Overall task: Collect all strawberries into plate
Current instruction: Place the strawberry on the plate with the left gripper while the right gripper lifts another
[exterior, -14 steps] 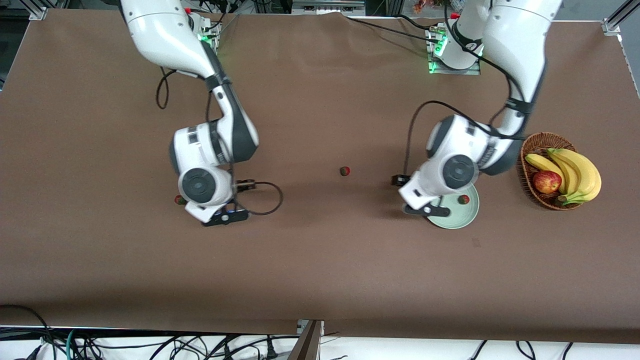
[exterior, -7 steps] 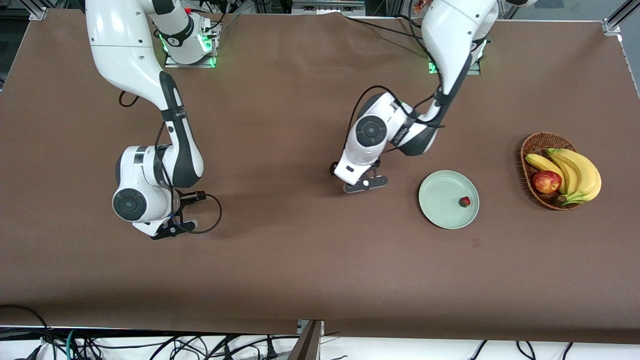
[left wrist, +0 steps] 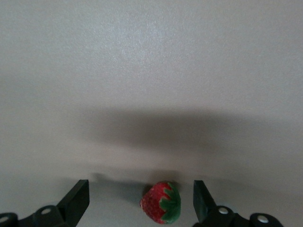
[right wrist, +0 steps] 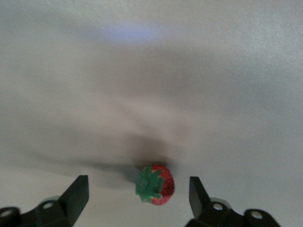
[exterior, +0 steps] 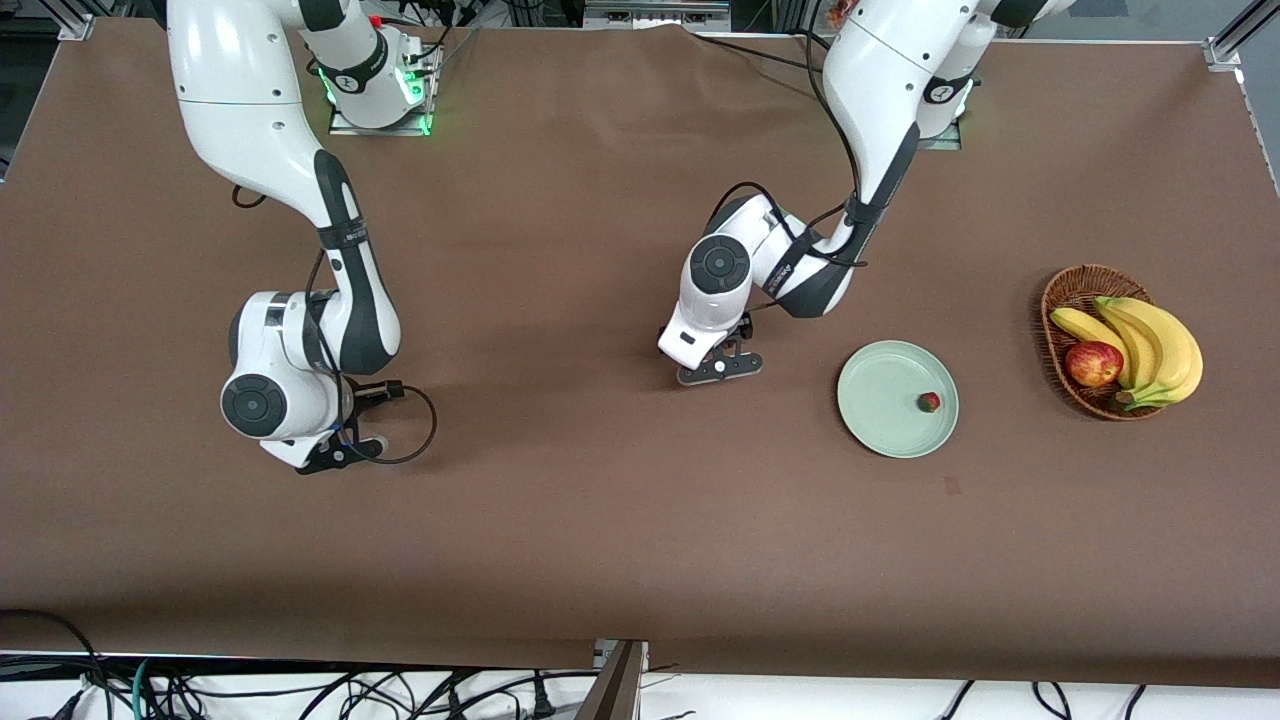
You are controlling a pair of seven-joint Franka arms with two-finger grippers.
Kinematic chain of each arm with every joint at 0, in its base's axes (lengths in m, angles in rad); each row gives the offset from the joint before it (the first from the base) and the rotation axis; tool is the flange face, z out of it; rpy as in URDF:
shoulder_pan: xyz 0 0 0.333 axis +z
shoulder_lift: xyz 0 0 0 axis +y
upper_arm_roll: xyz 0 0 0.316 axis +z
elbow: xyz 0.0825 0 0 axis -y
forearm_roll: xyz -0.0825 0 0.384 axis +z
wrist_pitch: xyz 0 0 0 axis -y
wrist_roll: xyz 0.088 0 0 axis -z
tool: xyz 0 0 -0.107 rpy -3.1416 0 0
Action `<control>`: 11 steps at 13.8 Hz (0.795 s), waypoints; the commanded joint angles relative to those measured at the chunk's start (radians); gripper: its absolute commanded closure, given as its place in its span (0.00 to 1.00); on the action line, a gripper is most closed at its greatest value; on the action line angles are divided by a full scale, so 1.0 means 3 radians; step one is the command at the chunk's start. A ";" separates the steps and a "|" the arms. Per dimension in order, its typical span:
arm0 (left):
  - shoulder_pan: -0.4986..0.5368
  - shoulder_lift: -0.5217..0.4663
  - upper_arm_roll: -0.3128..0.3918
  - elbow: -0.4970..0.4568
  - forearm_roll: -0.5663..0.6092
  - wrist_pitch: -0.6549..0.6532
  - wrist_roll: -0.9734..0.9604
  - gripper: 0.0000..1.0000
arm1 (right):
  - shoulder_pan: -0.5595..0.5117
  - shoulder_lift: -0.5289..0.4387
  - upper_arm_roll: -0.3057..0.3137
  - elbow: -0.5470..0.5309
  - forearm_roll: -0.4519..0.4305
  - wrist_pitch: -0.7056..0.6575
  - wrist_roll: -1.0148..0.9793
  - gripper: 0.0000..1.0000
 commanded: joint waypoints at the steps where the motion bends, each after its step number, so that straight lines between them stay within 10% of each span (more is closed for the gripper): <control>1: -0.0075 0.0044 0.0021 0.0045 0.0064 0.0005 -0.0032 0.15 | -0.0061 -0.0084 0.0021 -0.0142 0.0063 0.0114 -0.0160 0.40; 6: -0.0080 0.0049 0.0021 0.0045 0.0064 0.0010 -0.0027 0.67 | -0.0077 -0.0094 0.0026 -0.0117 0.0103 0.0069 -0.0161 0.96; 11: 0.0027 -0.0093 0.0046 0.0086 0.0059 -0.0102 -0.0007 0.81 | 0.0112 -0.0288 0.0179 -0.0112 0.0476 -0.0273 0.0389 0.98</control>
